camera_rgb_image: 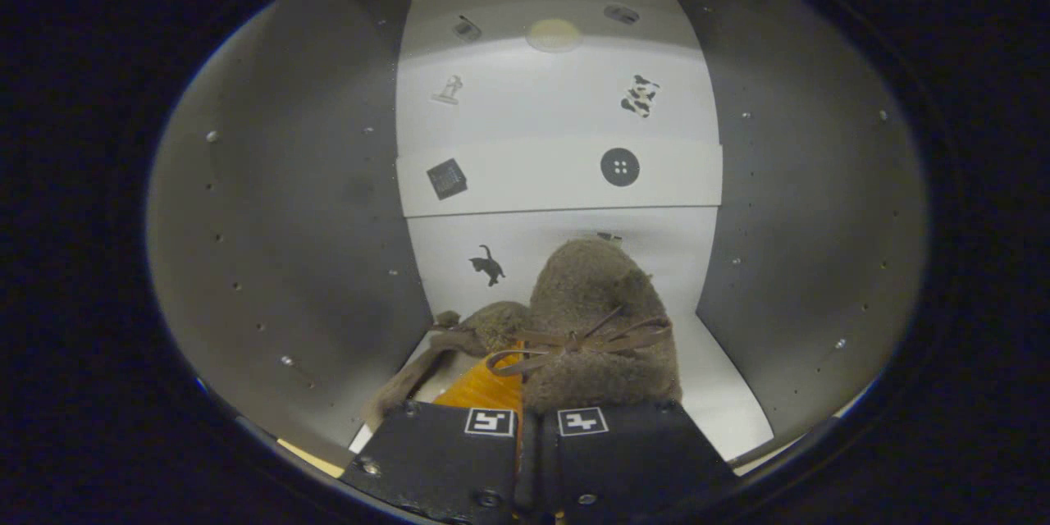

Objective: Open the shoe cabinet door, grab the shoes and put them into the shoe cabinet, then close the shoe cabinet door.

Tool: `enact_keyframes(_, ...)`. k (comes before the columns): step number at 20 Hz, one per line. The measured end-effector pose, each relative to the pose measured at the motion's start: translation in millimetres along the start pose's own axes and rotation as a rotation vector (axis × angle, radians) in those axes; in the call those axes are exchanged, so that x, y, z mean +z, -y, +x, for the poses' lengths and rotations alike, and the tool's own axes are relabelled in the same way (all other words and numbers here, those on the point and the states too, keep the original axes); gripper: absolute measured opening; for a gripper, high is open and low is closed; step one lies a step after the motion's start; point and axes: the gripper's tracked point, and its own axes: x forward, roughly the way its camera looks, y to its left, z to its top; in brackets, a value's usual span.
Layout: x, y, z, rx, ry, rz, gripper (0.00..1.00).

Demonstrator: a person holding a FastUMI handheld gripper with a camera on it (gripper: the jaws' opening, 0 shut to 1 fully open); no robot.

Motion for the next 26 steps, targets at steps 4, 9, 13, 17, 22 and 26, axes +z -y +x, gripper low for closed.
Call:
enact_keyframes(4, -8.5, 13.8, 29.3, -0.023, -0.048, 0.028, 0.06)
enact_keyframes(9, -20.6, 27.0, 49.8, -0.051, -0.132, 0.083, 0.07)
enact_keyframes(13, -32.7, 31.7, 57.3, -0.098, -0.219, 0.049, 0.09)
enact_keyframes(17, -37.7, 32.3, 58.0, -0.115, -0.262, 0.045, 0.14)
enact_keyframes(22, -34.4, 20.1, 47.5, -0.093, -0.252, 0.037, 0.34)
enact_keyframes(26, -24.4, 19.0, 26.2, -0.12, -0.194, -0.01, 0.57)
